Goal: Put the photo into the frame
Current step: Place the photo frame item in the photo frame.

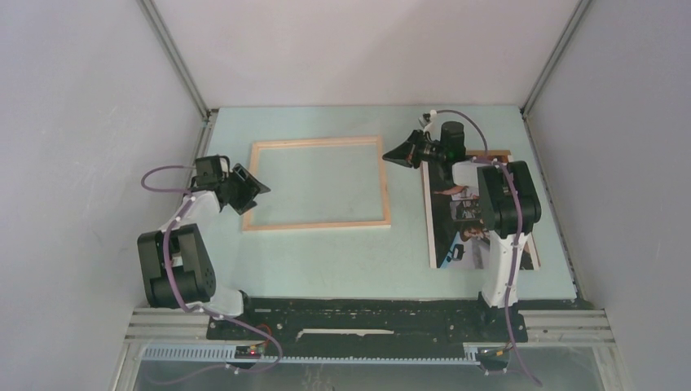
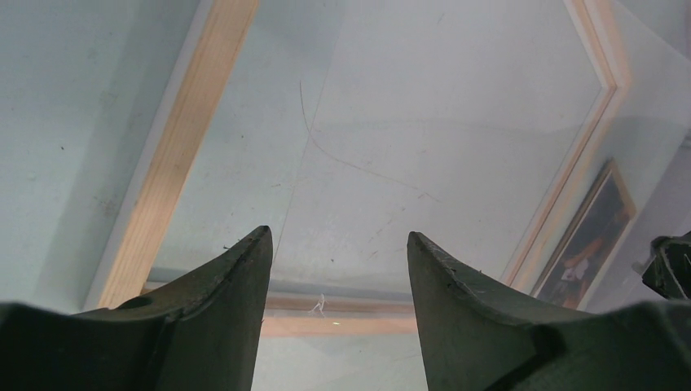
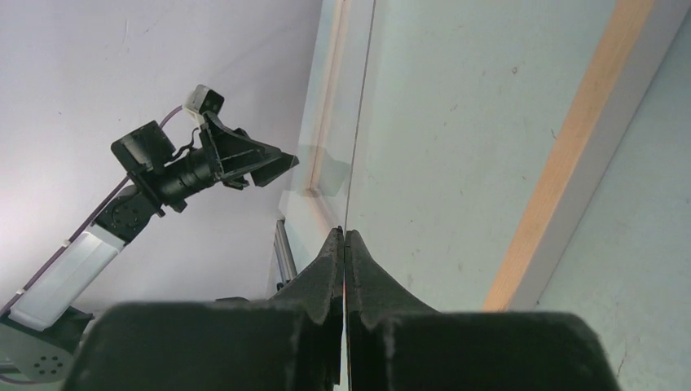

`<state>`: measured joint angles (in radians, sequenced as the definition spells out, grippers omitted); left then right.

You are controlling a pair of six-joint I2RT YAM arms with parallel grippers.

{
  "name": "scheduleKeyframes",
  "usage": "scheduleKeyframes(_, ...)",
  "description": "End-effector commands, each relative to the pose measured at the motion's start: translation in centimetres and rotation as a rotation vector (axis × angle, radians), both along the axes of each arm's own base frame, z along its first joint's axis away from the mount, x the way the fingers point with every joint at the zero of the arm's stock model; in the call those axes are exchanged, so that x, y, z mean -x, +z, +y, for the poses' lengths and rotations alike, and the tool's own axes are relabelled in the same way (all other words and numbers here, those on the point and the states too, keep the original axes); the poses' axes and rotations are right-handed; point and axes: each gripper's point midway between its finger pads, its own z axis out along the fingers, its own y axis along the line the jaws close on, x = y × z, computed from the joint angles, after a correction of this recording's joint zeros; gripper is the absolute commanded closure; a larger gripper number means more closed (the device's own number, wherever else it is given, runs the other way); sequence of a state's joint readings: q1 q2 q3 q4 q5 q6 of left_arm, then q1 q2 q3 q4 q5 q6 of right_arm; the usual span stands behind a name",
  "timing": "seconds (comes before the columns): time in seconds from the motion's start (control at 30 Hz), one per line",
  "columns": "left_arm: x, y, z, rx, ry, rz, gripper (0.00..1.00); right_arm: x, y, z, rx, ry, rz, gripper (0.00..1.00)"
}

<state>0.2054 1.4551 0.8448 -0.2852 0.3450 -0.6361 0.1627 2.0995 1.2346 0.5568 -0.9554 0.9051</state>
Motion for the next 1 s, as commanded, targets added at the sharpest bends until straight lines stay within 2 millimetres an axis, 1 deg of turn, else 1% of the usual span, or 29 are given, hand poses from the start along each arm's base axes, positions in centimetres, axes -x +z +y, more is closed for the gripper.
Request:
scheduleKeyframes(0.0, -2.0, 1.9, 0.4, 0.001, -0.033, -0.059, 0.37, -0.7, 1.3, 1.2, -0.014, 0.023, -0.046, 1.00)
scheduleKeyframes(0.13, -2.4, 1.9, 1.0, -0.008, -0.024, -0.059, 0.37, -1.1, 1.2, 1.4, -0.008, 0.022, -0.045, 1.00)
scheduleKeyframes(0.33, -2.7, 1.1, 1.5, 0.007, -0.020, -0.041, 0.37, -1.6, 1.0, 1.6, -0.007, 0.019, -0.041, 1.00)
scheduleKeyframes(0.5, -3.2, 1.0, 2.0, 0.010, -0.012, -0.040, 0.38, -1.9, 0.7, 1.8, -0.005, 0.022, -0.038, 1.00)
scheduleKeyframes(0.67, -3.0, 0.5, 2.2, 0.014, -0.013, -0.026, 0.39, -2.3, 0.6, 1.9, -0.007, 0.022, -0.035, 1.00)
scheduleKeyframes(0.73, -3.0, 0.6, 2.2, 0.013, -0.010, -0.030, 0.39, -2.3, 0.5, 1.9, -0.008, 0.025, -0.033, 1.00)
scheduleKeyframes(0.97, -2.8, 2.2, 2.2, 0.004, -0.008, -0.075, 0.40, -2.3, 0.9, 2.0, -0.009, 0.024, -0.041, 1.00)
